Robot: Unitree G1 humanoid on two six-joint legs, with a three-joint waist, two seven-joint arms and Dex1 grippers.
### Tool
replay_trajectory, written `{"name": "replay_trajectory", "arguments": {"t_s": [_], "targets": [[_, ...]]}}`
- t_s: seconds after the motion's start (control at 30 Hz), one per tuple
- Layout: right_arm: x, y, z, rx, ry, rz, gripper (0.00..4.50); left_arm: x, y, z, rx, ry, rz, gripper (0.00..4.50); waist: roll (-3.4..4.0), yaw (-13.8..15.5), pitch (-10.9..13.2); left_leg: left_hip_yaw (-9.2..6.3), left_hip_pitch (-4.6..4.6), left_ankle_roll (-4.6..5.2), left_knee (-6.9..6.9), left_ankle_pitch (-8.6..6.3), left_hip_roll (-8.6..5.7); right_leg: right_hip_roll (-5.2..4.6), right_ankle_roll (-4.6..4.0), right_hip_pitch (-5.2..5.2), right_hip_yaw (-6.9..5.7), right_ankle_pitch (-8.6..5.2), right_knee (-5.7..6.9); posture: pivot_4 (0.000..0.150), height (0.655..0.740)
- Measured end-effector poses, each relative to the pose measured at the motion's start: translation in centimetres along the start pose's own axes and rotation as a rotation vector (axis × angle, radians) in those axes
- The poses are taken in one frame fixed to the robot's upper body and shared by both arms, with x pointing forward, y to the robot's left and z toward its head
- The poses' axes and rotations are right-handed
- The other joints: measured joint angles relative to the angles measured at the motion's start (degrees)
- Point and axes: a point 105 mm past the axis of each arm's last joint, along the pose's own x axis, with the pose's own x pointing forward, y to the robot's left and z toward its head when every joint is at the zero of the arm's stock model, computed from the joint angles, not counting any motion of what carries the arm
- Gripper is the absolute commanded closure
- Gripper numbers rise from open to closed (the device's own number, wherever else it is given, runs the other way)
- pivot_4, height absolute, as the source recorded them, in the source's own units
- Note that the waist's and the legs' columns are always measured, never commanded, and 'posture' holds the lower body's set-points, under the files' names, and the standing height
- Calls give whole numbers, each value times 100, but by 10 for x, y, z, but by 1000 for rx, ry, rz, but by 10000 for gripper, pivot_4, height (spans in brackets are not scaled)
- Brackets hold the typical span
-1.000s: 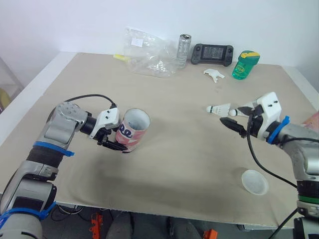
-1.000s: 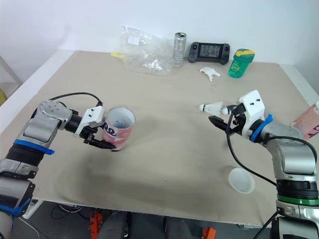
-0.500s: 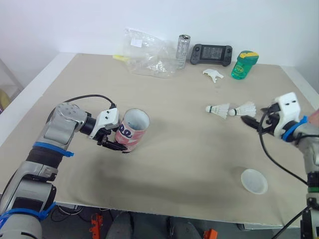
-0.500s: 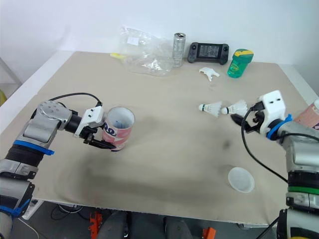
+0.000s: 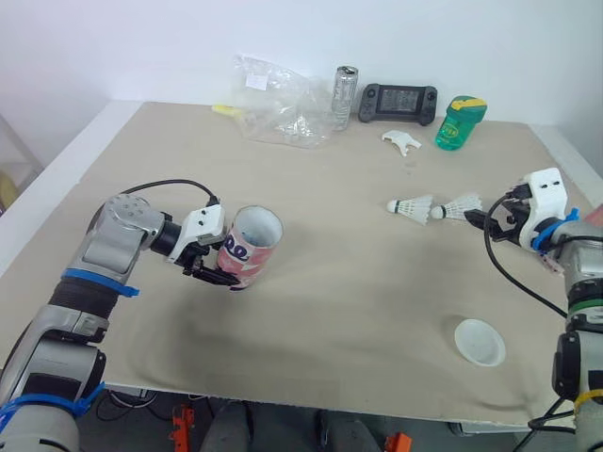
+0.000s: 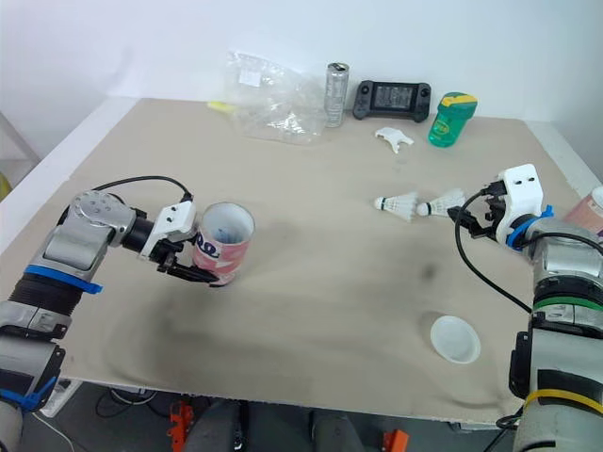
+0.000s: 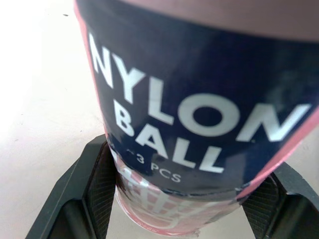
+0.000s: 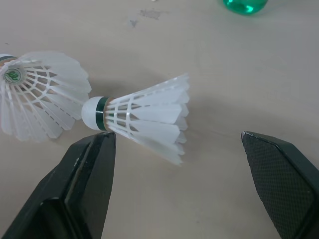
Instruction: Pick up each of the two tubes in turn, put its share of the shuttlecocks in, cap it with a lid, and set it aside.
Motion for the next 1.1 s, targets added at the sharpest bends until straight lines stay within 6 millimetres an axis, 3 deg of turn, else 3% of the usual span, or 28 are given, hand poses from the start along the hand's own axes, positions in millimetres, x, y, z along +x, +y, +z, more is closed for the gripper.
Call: {"name": "replay_trajectory", "arguments": {"t_s": [0.63,1.1], "targets": [[13,25,-5,27,-13,130,1839,-1,-1,0,-8,5,1,15113,2,-41,1,-1,1,0,0,0,-6,-5,2,4,0,-1,0,1500,7394],[6,39,-10,80,-30,270,1839,0,-2,0,-2,4,5,15113,3,-41,1,-4,4,0,0,0,-19,-18,8,10,-1,-5,0,1500,7394]]}}
